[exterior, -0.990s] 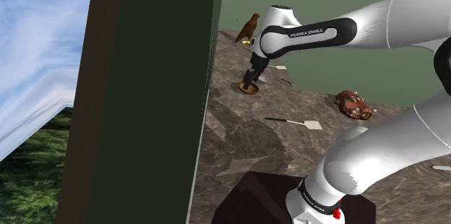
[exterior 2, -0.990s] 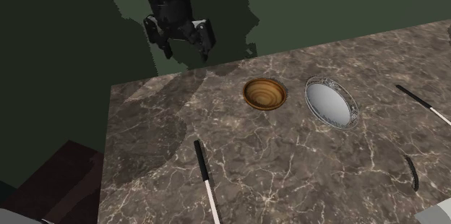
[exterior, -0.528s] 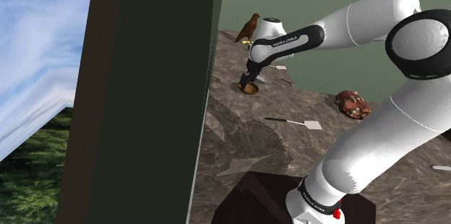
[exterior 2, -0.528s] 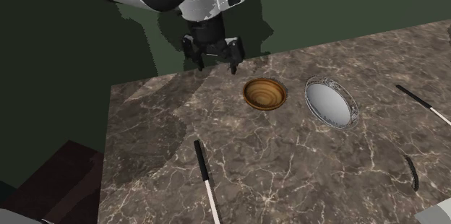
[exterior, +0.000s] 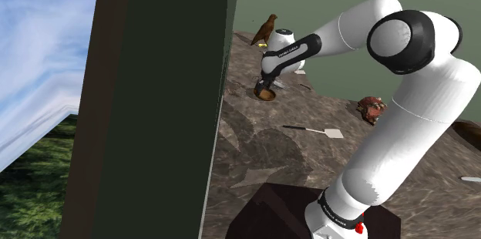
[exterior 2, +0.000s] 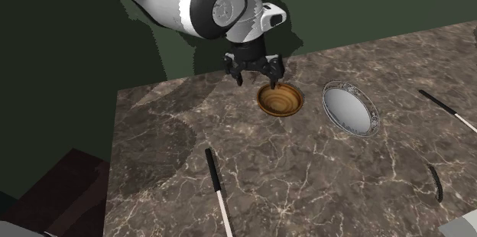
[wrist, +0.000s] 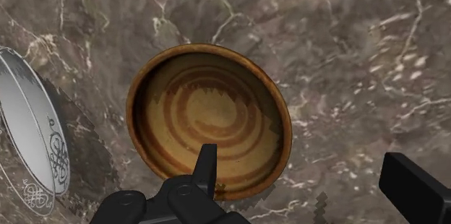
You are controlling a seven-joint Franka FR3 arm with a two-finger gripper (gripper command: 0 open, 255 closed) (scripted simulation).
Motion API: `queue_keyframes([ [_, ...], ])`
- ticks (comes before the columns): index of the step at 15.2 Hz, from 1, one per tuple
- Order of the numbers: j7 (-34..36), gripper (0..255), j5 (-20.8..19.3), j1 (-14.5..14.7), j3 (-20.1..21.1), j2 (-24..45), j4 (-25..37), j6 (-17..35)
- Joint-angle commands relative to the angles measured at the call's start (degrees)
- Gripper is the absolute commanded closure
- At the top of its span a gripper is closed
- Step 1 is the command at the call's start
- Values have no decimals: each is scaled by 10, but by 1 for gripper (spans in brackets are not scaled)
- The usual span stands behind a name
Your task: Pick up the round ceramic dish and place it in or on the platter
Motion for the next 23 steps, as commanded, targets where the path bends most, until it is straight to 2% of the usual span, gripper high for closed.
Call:
queue_keyframes([
  [1,-3,0,4,-2,-1,16,0,16],
  [5,-9,0,11,-5,0,40,0,41],
  [13,-9,0,11,-5,0,40,0,41],
  [14,-9,255,11,-5,0,40,0,41],
  [23,-9,255,11,-5,0,40,0,41],
])
